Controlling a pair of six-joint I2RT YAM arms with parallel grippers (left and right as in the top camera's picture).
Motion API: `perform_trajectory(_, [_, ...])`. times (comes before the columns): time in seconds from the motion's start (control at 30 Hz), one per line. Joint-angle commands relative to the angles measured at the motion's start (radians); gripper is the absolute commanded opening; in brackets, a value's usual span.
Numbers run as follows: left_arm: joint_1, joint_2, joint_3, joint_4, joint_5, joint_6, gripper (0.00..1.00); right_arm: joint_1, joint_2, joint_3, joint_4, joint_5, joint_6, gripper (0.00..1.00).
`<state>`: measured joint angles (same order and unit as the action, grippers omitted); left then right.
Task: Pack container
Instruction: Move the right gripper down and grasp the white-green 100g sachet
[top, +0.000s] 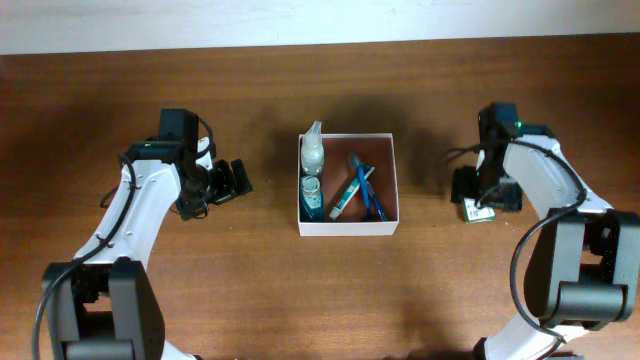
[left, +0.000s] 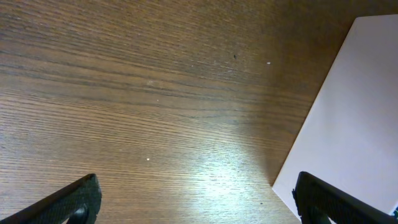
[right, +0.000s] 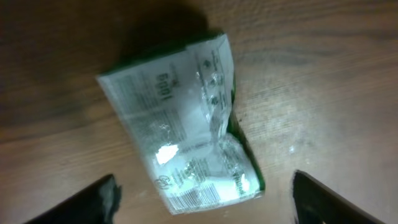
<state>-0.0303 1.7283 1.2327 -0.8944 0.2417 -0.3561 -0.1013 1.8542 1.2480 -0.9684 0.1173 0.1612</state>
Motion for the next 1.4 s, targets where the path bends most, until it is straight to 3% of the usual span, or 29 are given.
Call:
perform_trajectory(0.0, [0.001,0.011,0.008,0.000,-0.003,0.005,0.99,-0.013,-0.012,-0.110,0.097,0.026,-0.064,0.87])
perform_trajectory(0.1, [0.001,0.011,0.008,0.000,-0.003,0.005,0.99,-0.012,-0.012,-0.199,0.207,0.025,-0.079,0.92])
perform_trajectory(0.27, [0.001,0.011,0.008,0.000,-0.003,0.005,0.99,-0.012,-0.012,-0.275,0.296,0.022,-0.079,0.92])
perform_trajectory(0.4, [0.001,0.011,0.008,0.000,-0.003,0.005,0.99,-0.012,-0.013,-0.274,0.295,0.022,-0.079,0.77])
perform_trajectory(0.47, [0.001,0.011,0.008,0.000,-0.003,0.005,0.99,-0.012,-0.013,-0.274,0.295,0.021,-0.079,0.57])
perform_trajectory(0.63, [0.001,0.011,0.008,0.000,-0.003,0.005,1.00,-0.011,-0.013,-0.274,0.288,-0.010,-0.079,0.52])
perform_trajectory(0.77, [0.001,0.011,0.008,0.000,-0.003,0.005,1.00,-0.011,-0.013,-0.252,0.261,-0.035,-0.079,0.39])
perform_trajectory(0.97, [0.001,0.011,0.008,0.000,-0.003,0.005,0.99,-0.010,-0.013,-0.117,0.115,-0.043,-0.076,0.32])
perform_trajectory(1.37, [0.001,0.011,0.008,0.000,-0.003,0.005,0.99,0.011,-0.014,0.084,-0.050,-0.224,-0.045,0.32])
